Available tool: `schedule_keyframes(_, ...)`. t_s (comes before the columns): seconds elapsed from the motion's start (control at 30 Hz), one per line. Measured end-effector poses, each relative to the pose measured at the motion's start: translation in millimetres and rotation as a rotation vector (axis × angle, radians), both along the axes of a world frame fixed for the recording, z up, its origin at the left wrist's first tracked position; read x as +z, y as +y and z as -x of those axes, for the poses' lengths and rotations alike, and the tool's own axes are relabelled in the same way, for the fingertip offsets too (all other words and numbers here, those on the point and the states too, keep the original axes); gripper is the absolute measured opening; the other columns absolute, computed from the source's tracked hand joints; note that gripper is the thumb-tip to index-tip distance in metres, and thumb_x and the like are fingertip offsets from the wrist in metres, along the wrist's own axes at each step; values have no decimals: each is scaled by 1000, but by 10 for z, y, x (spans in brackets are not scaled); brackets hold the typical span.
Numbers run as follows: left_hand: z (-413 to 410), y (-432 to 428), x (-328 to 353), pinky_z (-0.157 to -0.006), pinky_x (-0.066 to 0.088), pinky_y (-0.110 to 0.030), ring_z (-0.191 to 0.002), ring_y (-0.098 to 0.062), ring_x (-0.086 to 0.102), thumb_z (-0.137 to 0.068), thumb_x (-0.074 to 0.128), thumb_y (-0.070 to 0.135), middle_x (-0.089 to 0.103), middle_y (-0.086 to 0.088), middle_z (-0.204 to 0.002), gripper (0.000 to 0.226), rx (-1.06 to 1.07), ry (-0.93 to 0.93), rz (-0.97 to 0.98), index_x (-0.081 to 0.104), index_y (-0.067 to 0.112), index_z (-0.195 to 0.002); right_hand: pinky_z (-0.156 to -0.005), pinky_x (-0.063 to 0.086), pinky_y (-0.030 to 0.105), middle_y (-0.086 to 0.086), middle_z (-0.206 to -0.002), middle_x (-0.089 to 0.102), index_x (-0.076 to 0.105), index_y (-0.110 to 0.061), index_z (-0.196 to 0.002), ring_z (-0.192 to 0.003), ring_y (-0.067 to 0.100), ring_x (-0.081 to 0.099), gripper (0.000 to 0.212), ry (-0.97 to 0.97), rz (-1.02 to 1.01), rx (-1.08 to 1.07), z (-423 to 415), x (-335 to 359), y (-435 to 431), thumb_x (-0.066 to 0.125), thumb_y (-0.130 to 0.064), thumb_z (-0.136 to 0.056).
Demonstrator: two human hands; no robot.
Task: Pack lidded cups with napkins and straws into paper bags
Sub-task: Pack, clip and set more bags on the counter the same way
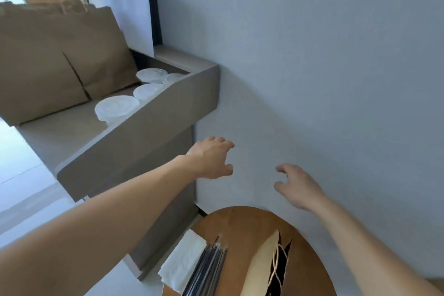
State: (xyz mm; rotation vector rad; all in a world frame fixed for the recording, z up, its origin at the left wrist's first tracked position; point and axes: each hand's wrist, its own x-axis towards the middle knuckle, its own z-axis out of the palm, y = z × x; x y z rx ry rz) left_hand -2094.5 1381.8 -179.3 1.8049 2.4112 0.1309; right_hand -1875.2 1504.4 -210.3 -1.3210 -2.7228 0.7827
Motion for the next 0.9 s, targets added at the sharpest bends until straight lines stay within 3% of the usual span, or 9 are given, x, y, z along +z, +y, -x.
schedule_keyframes(0.1, 439, -185, 462, -104, 38, -41, -133, -25, 37, -87, 56, 46, 43, -1, -145, 66, 42, 49, -120, 37, 25, -146, -107, 38, 34, 4, -146, 45, 48, -18, -141, -130, 21, 47, 49, 82, -91, 65, 589, 442, -146, 58, -29, -94)
schedule_keyframes(0.27, 1314, -700, 1032, -96, 39, -38, -130, -23, 39, -85, 57, 45, 47, 1, -141, 60, 169, 78, -289, 43, 28, -141, -95, 36, 23, 1, -134, 58, 59, -18, -130, -120, 18, 54, 40, 289, -237, 183, 1604, 1075, -541, 62, -25, -91)
schedule_keyframes(0.37, 1865, -1058, 1150, -90, 39, -33, -130, -21, 38, -87, 57, 45, 46, 4, -141, 57, 249, 100, -293, 43, 28, -140, -100, 39, 27, -2, -132, 59, 61, -20, -128, -123, 16, 53, 39, 371, -259, 299, 2222, 1298, -804, 64, -28, -90)
schedule_keyframes(0.63, 2882, -1505, 1059, -97, 42, -34, -133, -17, 35, -88, 58, 47, 41, 8, -146, 63, 363, 23, -280, 39, 30, -145, -102, 42, 38, 4, -141, 48, 47, -18, -140, -128, 23, 47, 56, 140, -362, 362, 3672, 1498, -942, 57, -39, -89)
schedule_keyframes(0.9, 3421, -1319, 938, -91, 42, -33, -128, -18, 37, -89, 55, 45, 43, 6, -143, 61, 316, -37, -262, 38, 28, -145, -85, 45, 38, 7, -131, 50, 46, -17, -134, -115, 29, 52, 62, -70, -388, 278, 4610, 1343, -597, 58, -48, -82)
